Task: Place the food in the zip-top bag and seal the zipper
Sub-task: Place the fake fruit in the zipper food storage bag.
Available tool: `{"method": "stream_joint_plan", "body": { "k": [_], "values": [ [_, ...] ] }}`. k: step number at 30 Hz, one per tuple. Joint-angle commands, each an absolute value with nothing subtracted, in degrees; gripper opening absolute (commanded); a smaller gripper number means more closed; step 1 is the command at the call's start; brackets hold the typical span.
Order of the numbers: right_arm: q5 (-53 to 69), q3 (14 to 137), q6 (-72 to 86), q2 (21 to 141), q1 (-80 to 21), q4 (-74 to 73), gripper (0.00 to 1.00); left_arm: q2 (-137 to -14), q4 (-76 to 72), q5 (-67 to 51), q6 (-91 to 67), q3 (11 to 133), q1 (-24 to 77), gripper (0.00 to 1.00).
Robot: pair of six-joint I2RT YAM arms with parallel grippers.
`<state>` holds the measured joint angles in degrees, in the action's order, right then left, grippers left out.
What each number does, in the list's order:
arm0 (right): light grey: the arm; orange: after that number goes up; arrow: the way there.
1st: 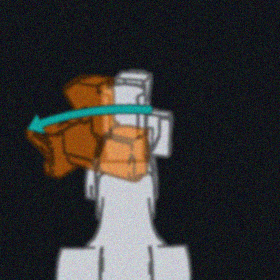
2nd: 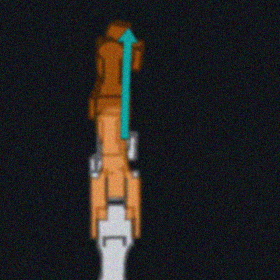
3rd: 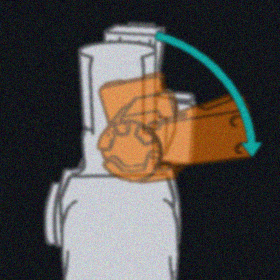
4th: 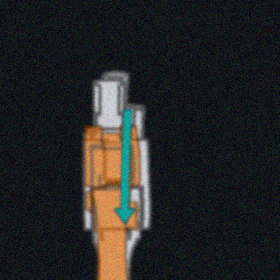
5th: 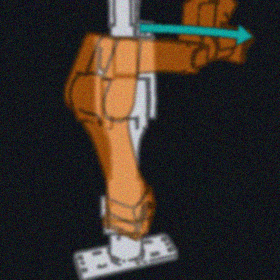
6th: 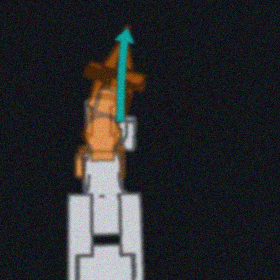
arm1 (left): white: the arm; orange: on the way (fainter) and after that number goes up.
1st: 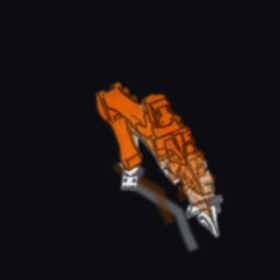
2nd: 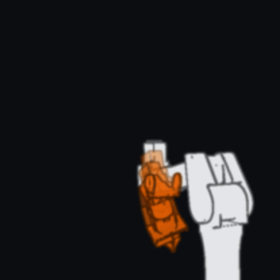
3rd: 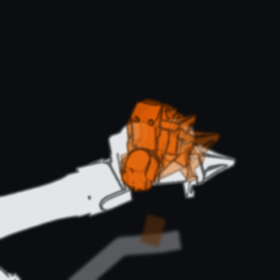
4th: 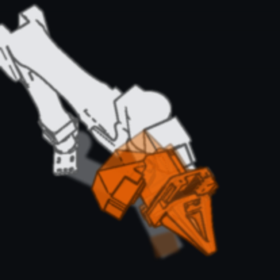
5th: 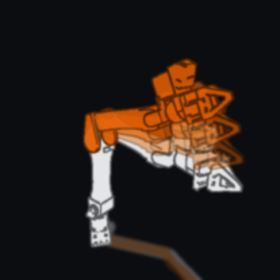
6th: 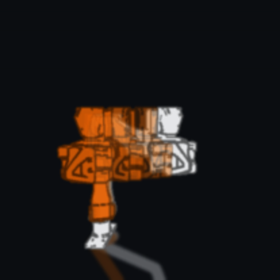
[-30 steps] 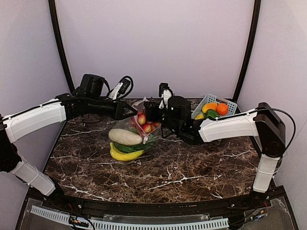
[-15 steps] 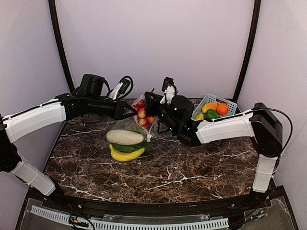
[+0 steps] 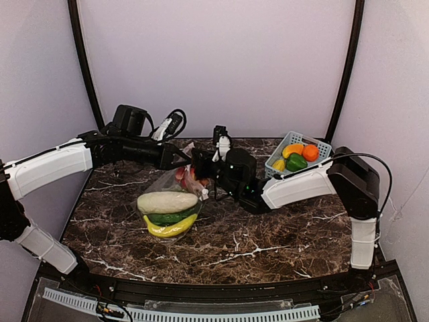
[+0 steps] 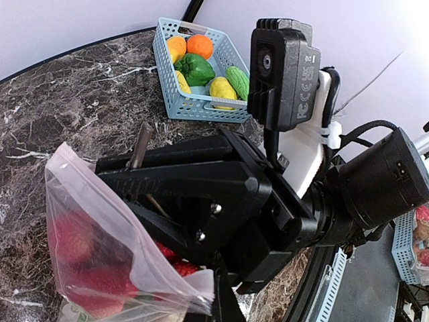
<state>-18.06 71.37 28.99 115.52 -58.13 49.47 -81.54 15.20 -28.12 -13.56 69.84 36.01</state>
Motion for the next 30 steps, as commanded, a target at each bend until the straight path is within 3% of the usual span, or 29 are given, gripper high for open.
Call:
{"method": "stream_joint_plan", "body": {
  "k": [1,8,14,21,24,30],
  "values": [
    [-10.2,71.1,27.7,115.1,-59.3,47.0,0.0,-79.5,11.0,-29.8,-13.3,70.4,36.0,0.01],
    [-1.3,65.5,27.3,109.7,-59.2,44.2,0.0,-79.4,11.2,-29.6,-13.0,70.4,36.0,0.01],
    [7.7,68.7,26.6,109.7,-59.2,33.9,0.02,-80.3,10.1,-33.0,-13.4,70.4,36.0,0.01],
    [9.8,72.4,28.6,111.9,-58.3,27.3,0.04,-82.0,9.3,-37.4,-13.3,70.7,36.0,0.01],
    [10.5,73.0,29.5,112.1,-57.6,26.8,0.08,-82.6,9.3,-38.6,-13.7,70.8,36.0,0.01],
    [8.7,72.2,28.3,108.8,-57.0,24.5,0.28,-82.8,11.1,-36.2,-13.5,71.5,36.0,0.01]
  ]
}}
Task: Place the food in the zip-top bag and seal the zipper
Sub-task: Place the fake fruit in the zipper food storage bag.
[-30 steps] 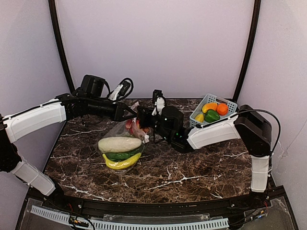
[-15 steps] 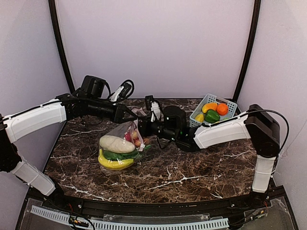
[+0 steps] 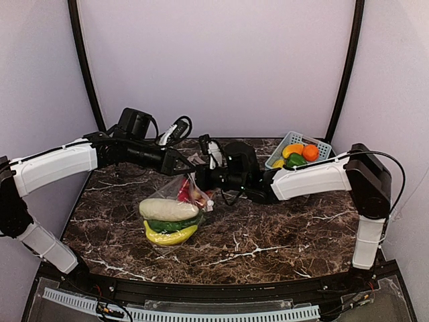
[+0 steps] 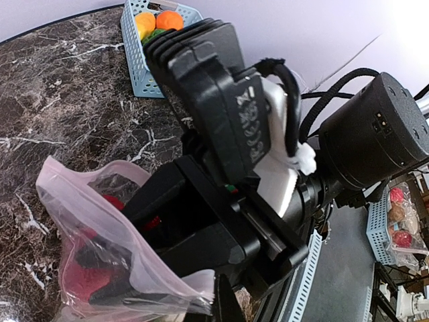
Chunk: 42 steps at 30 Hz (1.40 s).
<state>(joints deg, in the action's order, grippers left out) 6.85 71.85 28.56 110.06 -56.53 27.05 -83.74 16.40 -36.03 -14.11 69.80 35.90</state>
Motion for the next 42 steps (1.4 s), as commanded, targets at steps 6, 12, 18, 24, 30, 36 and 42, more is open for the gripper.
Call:
{"method": "stream_joint_plan", "body": {
  "k": [6,12,18,24,30,36,42],
  "values": [
    [6.1,68.4,27.4,103.2,-56.8,21.1,0.44,-82.4,12.4,-33.9,-12.7,71.9,36.0,0.01],
    [4.4,63.8,26.5,96.5,-56.9,18.3,0.52,-82.5,13.1,-32.6,-12.3,72.0,36.0,0.01],
    [0.4,59.7,26.8,90.9,-56.8,14.6,0.61,-82.9,13.0,-32.8,-12.5,72.0,36.0,0.01],
    [-6.1,58.5,29.4,86.5,-55.0,7.9,0.66,-83.0,12.6,-33.4,-12.8,71.8,36.0,0.01],
    [1.0,61.5,32.0,88.1,-49.4,0.4,0.56,-83.3,12.2,-34.0,-13.1,71.7,36.0,0.01],
    [9.9,65.5,32.5,93.9,-45.6,-2.9,0.44,-83.7,12.0,-34.1,-13.3,71.6,36.0,0.01],
    [14.0,69.2,32.3,97.7,-44.2,-2.7,0.37,-83.7,12.2,-33.6,-13.1,71.5,36.0,0.01]
  ]
}}
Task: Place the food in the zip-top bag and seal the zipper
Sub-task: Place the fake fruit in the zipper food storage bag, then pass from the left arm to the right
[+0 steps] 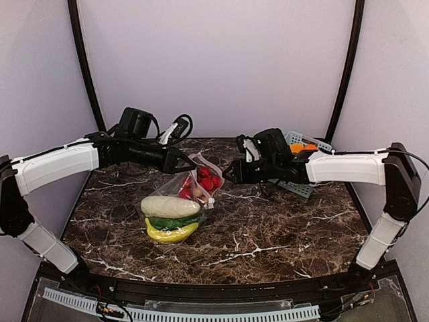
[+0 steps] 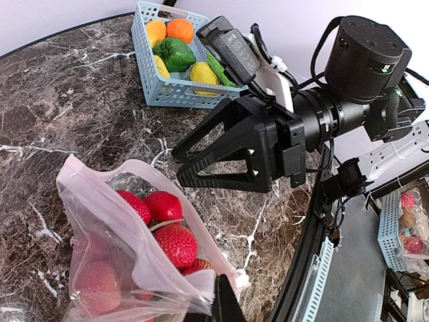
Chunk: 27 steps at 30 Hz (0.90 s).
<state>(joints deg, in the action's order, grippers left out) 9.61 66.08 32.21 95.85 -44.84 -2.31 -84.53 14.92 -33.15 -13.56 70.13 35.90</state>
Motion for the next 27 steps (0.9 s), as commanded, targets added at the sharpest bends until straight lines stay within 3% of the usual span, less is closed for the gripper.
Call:
{"method": "stream_joint_plan", "body": {
  "k": [1,14,19,23,27],
  "values": [
    [14.3,69.7,32.2,98.4,-44.1,-2.6,0.37,-83.7,12.2,-33.6,-13.0,71.5,36.0,0.01],
    [16.5,71.7,33.5,104.0,-42.6,-0.6,0.27,-83.5,12.5,-33.4,-12.9,71.7,36.0,0.01],
    [19.8,71.4,34.6,104.4,-42.0,1.9,0.17,-83.7,12.4,-33.5,-12.9,71.6,36.0,0.01],
    [22.1,71.1,36.1,103.9,-41.2,2.5,0.0,-83.8,12.5,-33.3,-13.0,71.7,36.0,0.01],
    [24.4,69.5,37.4,100.8,-40.6,4.4,0.0,-83.8,13.2,-32.2,-12.4,71.8,36.0,0.01]
  ]
}}
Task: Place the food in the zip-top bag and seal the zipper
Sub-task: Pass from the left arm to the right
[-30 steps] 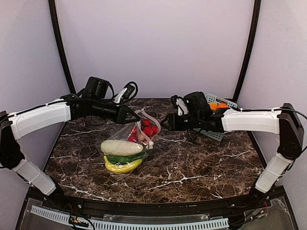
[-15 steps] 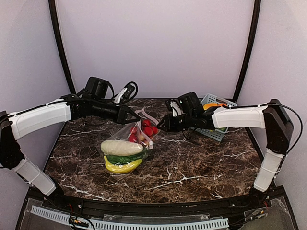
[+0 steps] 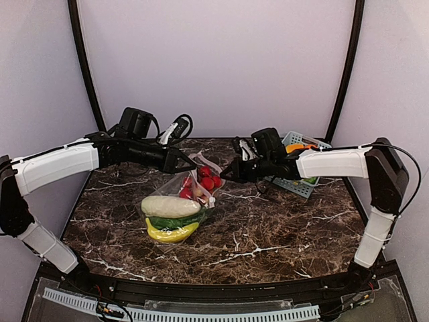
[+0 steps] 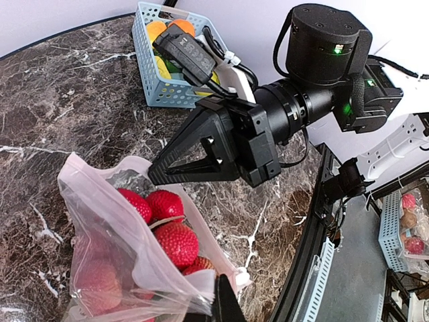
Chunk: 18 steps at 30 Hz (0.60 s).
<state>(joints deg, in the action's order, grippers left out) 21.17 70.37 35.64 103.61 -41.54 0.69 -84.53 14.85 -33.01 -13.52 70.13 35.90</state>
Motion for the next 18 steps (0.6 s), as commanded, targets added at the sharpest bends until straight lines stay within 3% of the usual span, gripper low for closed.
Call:
{"method": "stream_joint_plan", "body": {
  "k": [1,8,18],
  "values": [
    [24.7,69.3,37.6,99.8,-40.6,4.5,0.0,-83.7,13.6,-31.6,-11.7,72.0,36.0,0.01],
    [27.4,67.5,38.6,89.1,-40.8,4.5,0.0,-84.0,21.9,-23.5,-8.1,77.1,36.0,0.01],
    [23.9,68.2,36.3,78.8,-47.3,-1.2,0.0,-87.1,26.2,-30.1,-13.8,84.6,36.0,0.01]
  ]
}}
